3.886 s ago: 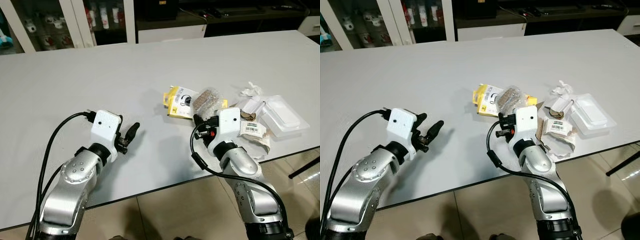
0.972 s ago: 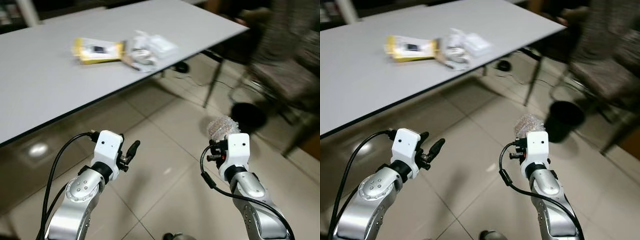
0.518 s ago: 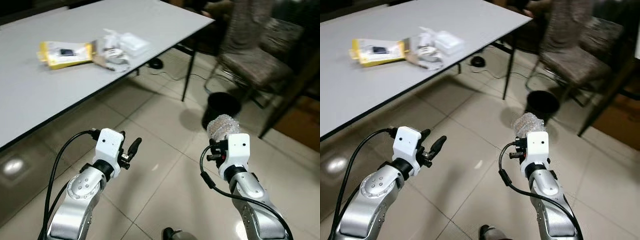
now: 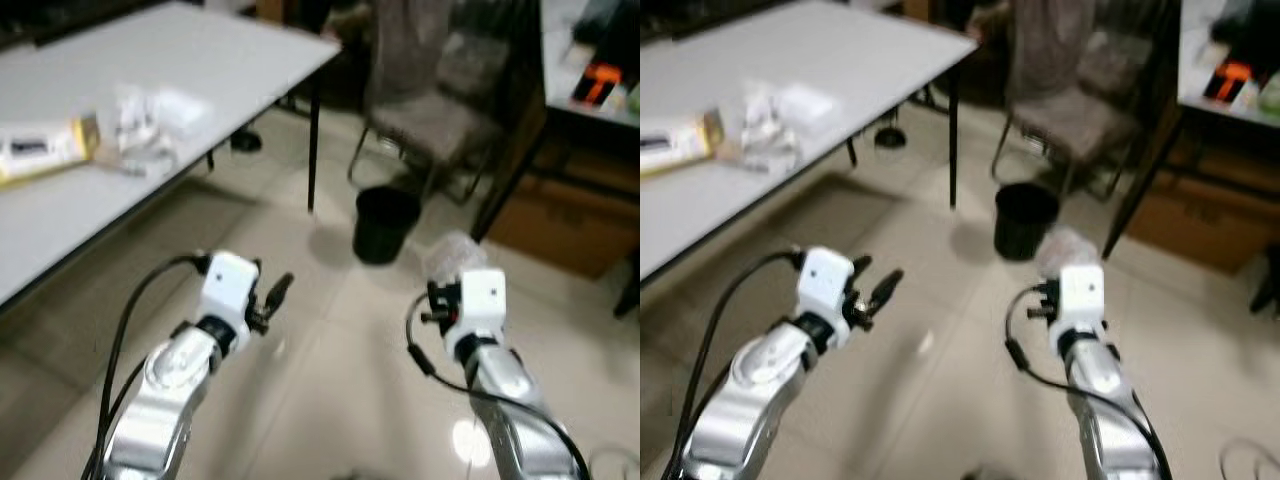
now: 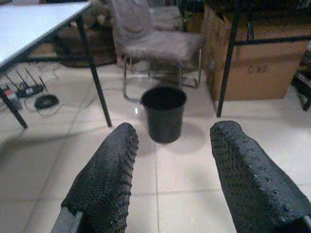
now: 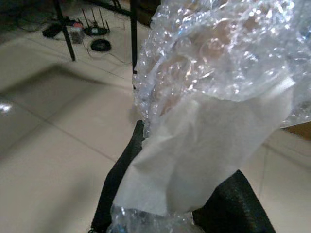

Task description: Picking trash to rubbish bin

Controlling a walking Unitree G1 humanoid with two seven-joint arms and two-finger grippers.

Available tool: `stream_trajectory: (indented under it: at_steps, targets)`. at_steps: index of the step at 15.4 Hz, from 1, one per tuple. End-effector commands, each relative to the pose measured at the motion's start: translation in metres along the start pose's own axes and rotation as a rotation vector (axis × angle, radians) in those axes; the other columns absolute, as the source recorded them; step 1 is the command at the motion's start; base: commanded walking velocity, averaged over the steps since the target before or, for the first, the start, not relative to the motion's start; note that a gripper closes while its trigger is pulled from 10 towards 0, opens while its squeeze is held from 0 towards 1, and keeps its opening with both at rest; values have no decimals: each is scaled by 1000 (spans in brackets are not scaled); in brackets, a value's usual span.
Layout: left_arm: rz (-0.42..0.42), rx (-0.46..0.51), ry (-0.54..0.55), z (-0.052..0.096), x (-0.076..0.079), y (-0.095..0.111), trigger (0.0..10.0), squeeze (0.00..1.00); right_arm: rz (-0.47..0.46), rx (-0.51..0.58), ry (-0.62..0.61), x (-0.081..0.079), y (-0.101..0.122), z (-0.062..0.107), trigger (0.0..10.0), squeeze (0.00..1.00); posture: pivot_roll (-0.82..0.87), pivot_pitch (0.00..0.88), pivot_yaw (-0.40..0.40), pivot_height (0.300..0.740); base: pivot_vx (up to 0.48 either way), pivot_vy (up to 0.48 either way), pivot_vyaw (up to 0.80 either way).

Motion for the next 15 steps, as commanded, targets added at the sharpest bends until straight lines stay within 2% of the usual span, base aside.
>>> stream_trajectory:
  at_steps: [1, 6, 7, 11, 13, 15]
  targets:
    - [-15, -11, 20, 3, -7, -3, 10000, 0, 5, 31, 20, -8, 8, -2, 10000, 0, -28, 58, -44, 740, 292, 0, -800]
    - [-19, -5, 23, 0, -8, -2, 10000, 0, 15, 35, 34, -8, 11, -6, 10000, 0, -31, 51, -45, 740, 295, 0, -800]
    - [-19, -6, 23, 0, -8, -3, 10000, 0, 52, 13, 40, -9, 7, -7, 10000, 0, -33, 48, -44, 740, 296, 0, -488]
    - [-7, -28, 37, 2, -9, -13, 10000, 0, 109, -55, 127, -22, -7, -12, 10000, 0, -31, 39, -48, 740, 299, 0, 0]
    - [-7, -39, 40, 4, -9, -18, 10000, 0, 105, -44, 141, -24, -5, -13, 10000, 0, -27, 35, -49, 740, 304, 0, 0]
    - [-8, -45, 44, 5, -10, -20, 10000, 0, 167, -49, 162, -28, -6, -14, 10000, 0, -23, 32, -50, 740, 302, 0, 0]
Point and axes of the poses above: a point about 5 cm out from each wrist's last joint towards the gripper, its own z axis pointing back from the gripper into the wrist, its own y axis along the axis of the wrist's last joint, x = y × z, the point moved 6 cm from there along -z, pointing out of the wrist towards the gripper, and after that the axes turned 1 degree about -z, right-handed, at the moved point
